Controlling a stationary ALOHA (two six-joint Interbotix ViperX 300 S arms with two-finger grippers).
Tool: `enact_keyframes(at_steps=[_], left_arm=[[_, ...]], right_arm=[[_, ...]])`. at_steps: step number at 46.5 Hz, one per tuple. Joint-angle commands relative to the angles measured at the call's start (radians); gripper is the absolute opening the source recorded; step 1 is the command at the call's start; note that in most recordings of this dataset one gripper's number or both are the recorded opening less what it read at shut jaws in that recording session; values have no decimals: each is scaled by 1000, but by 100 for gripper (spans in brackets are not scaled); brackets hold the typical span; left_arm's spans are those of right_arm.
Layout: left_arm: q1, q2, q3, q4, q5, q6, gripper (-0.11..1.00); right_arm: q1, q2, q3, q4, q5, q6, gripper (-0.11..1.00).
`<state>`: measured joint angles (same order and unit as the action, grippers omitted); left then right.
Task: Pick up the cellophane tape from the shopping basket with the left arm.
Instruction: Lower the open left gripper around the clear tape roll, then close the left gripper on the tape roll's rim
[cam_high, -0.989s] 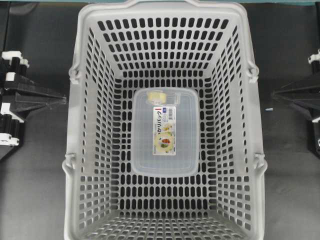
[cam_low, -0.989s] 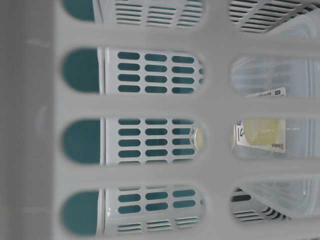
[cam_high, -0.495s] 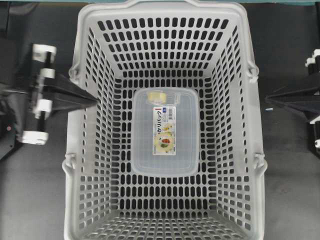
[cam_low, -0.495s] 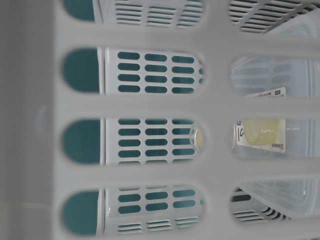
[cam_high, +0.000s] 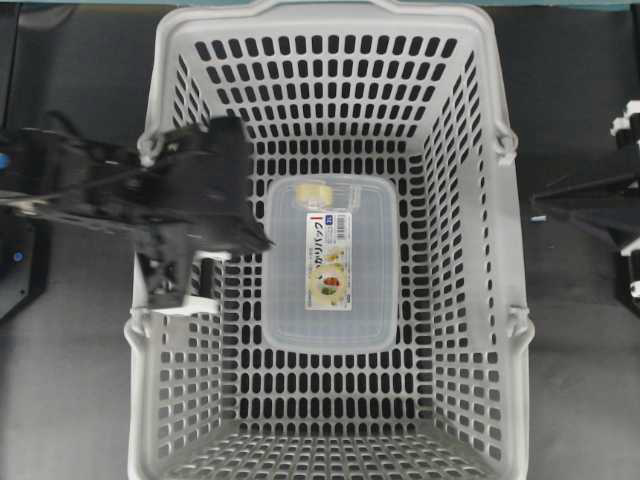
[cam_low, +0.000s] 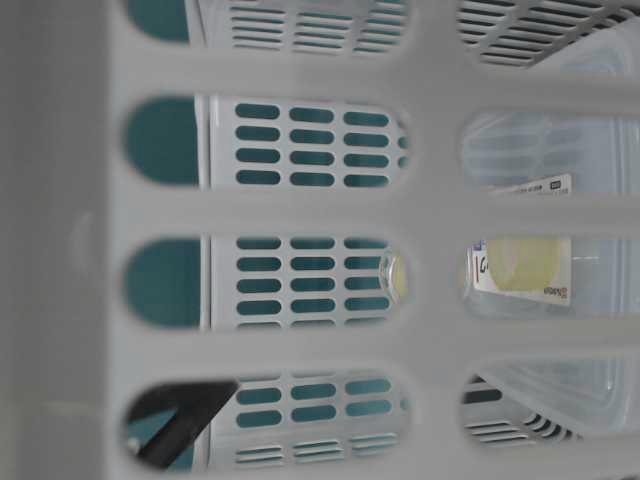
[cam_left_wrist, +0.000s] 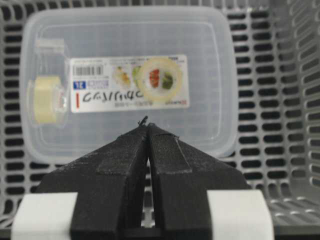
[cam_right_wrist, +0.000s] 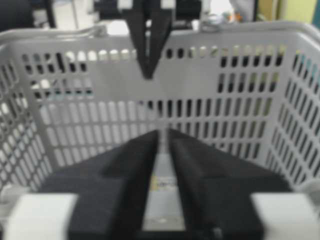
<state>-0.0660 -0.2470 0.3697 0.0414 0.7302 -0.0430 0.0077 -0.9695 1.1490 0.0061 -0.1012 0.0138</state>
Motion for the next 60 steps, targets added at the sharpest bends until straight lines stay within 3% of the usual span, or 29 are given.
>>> enact_keyframes(at_steps=[1, 7, 13, 17, 20, 29, 34, 60], left_arm=[[-2, 38, -78, 3, 44, 2, 1], [-2, 94, -124, 3, 57, 2, 1], [-3, 137, -164, 3, 74, 0, 1], [-3, 178, -189, 3, 98, -3, 2], [-3, 206, -207, 3, 112, -11, 10], [-20, 301, -273, 2, 132, 5, 67], [-23, 357, -304, 3, 132, 6, 89], [-35, 453, -281, 3, 150, 6, 90]], right_arm=[[2, 3, -21, 3, -8, 2, 22], [0, 3, -21, 3, -11, 2, 56], [2, 2, -21, 3, -15, 2, 76], [2, 0, -20, 3, -15, 2, 76], [2, -3, -20, 3, -17, 3, 75], [0, -9, -20, 3, -17, 3, 75], [2, -14, -20, 3, -17, 3, 75], [2, -21, 2, 3, -41, 3, 75]])
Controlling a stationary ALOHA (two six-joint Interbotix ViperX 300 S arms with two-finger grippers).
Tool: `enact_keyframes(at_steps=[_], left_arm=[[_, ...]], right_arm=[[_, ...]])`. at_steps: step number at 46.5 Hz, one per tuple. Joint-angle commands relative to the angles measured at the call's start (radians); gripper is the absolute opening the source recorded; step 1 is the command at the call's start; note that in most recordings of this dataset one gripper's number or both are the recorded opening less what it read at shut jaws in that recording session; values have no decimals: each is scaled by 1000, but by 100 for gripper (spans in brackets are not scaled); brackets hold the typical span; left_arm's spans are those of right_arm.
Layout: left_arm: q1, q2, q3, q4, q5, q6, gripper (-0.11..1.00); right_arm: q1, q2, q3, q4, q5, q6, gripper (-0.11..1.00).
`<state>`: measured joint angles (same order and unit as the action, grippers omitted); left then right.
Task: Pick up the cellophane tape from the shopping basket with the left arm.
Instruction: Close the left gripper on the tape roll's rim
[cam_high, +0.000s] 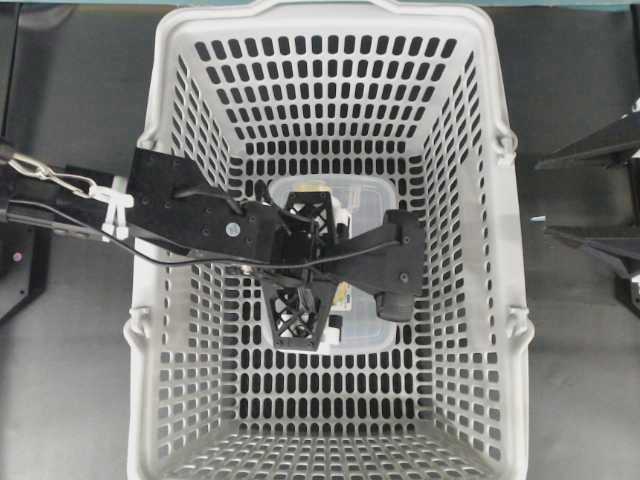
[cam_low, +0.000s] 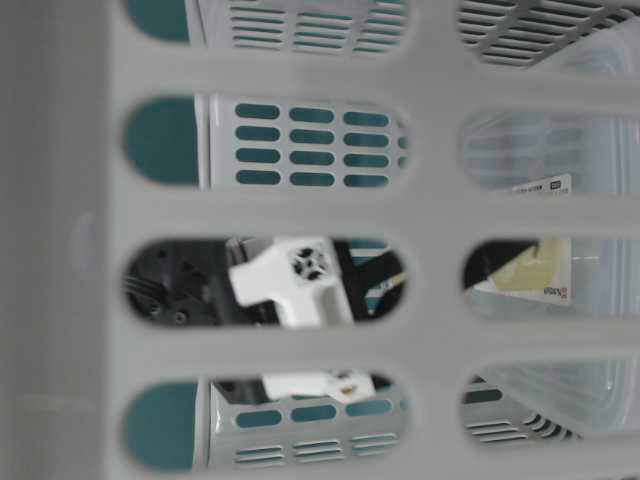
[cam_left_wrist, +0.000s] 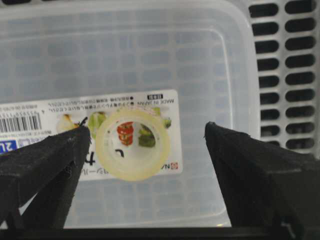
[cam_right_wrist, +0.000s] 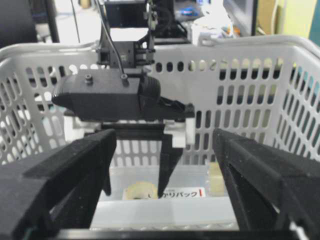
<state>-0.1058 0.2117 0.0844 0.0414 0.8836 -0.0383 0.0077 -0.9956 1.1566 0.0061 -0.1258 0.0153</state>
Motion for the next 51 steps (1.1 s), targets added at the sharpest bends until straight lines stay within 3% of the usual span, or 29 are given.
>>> enact_keyframes(at_steps=[1, 22, 26, 31, 41, 51], left_arm=[[5, -6, 6, 3, -5, 2, 90], [8, 8, 31, 3, -48, 0, 87], [9, 6, 31, 3, -44, 2, 76], [8, 3, 31, 3, -40, 2, 49], [8, -44, -3, 3, 12, 3, 50], [6, -95, -150, 3, 198, 0, 50]], right_arm=[[2, 5, -6, 3, -18, 2, 75], [2, 5, -2, 3, -34, 2, 75], [0, 5, 0, 3, -34, 2, 75], [2, 5, 2, 3, -34, 3, 75], [2, 3, 2, 3, -38, 3, 75], [2, 3, 2, 5, -49, 3, 75]])
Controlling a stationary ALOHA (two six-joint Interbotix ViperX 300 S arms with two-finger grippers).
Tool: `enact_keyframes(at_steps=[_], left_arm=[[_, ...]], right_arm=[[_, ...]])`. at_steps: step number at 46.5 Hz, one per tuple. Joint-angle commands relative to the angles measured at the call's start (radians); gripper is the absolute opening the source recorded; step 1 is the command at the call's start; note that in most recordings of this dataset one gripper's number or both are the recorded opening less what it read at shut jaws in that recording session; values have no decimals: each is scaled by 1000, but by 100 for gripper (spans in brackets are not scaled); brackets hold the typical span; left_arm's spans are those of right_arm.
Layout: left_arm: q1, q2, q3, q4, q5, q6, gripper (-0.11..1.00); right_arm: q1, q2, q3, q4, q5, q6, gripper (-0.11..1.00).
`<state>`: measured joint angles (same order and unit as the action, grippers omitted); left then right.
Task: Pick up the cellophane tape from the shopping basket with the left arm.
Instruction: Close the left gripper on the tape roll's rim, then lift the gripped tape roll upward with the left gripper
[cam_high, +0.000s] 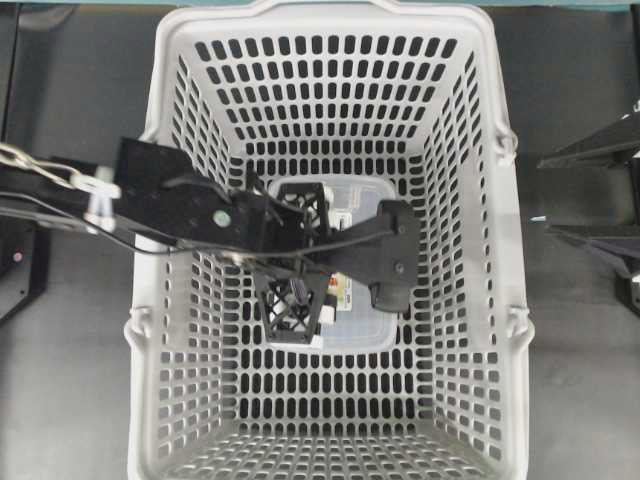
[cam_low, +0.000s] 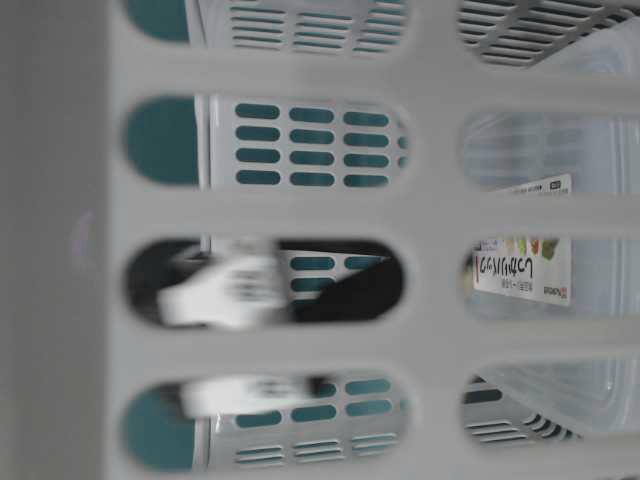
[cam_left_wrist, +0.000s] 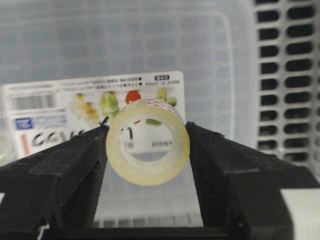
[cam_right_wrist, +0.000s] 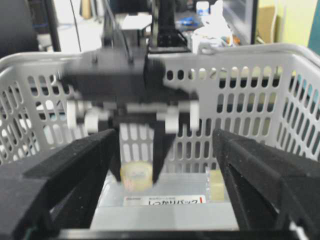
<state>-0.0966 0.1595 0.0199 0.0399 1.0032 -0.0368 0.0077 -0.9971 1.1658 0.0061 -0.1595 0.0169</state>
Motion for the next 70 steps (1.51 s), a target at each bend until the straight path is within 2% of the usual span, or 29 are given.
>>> enact_keyframes(at_steps=[1, 8, 15, 70], left_arm=[[-5, -44, -95, 5, 89, -2, 50], [-6, -61, -261, 5, 252, -3, 50], [-5, -61, -337, 5, 296, -3, 50], [-2, -52, -325, 5, 304, 0, 50]], right_arm=[[2, 5, -8, 3, -17, 2, 75], [0, 5, -8, 3, -25, 2, 75], [2, 6, -8, 5, -25, 2, 75], [3, 5, -6, 3, -32, 2, 75]])
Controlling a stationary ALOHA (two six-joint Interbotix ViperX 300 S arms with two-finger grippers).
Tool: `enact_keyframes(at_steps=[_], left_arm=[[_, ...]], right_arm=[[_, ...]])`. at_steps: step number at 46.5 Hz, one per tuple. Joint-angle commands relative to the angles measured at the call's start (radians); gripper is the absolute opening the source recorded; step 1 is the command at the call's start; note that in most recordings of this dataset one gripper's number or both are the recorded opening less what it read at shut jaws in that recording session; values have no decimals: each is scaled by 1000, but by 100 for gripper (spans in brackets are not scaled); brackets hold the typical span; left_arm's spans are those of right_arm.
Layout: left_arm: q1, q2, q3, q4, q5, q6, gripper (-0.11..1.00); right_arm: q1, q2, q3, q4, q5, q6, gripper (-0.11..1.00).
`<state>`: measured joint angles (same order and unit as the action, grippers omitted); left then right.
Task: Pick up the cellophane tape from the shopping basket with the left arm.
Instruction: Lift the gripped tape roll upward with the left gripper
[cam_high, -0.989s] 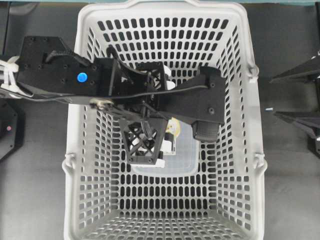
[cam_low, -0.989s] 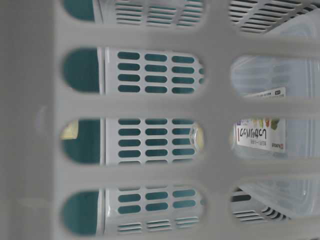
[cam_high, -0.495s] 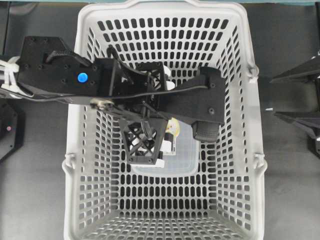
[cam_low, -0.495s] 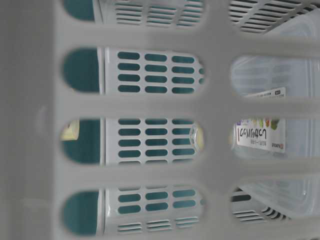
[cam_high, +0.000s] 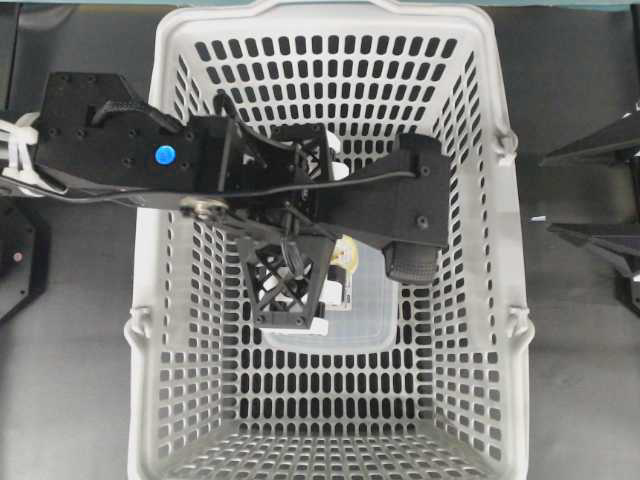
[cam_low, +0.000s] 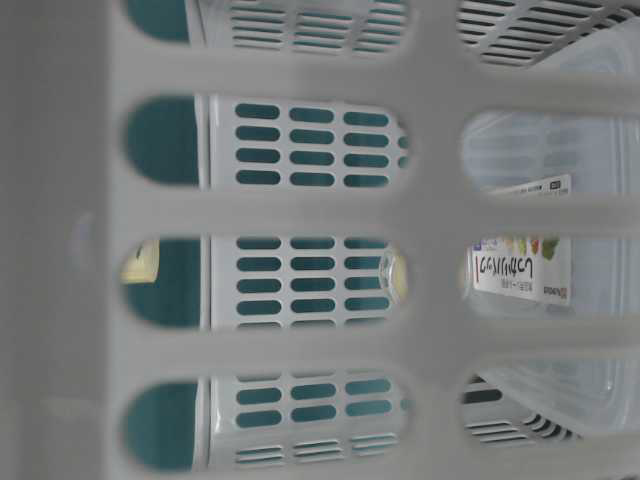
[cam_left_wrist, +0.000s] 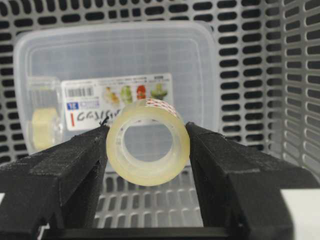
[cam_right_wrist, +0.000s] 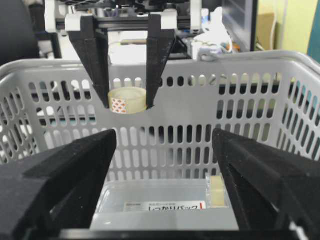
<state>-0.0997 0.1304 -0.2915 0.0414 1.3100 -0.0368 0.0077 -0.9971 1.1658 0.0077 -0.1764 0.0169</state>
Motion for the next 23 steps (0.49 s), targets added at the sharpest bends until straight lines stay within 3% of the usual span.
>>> enact_keyframes(at_steps=[1, 23], left_arm=[[2, -25, -14, 3, -3, 0, 50], [2, -23, -14, 2, 21, 0, 50]], right_arm=[[3, 5, -8, 2, -18, 2, 75], [5, 5, -6, 2, -25, 2, 75]])
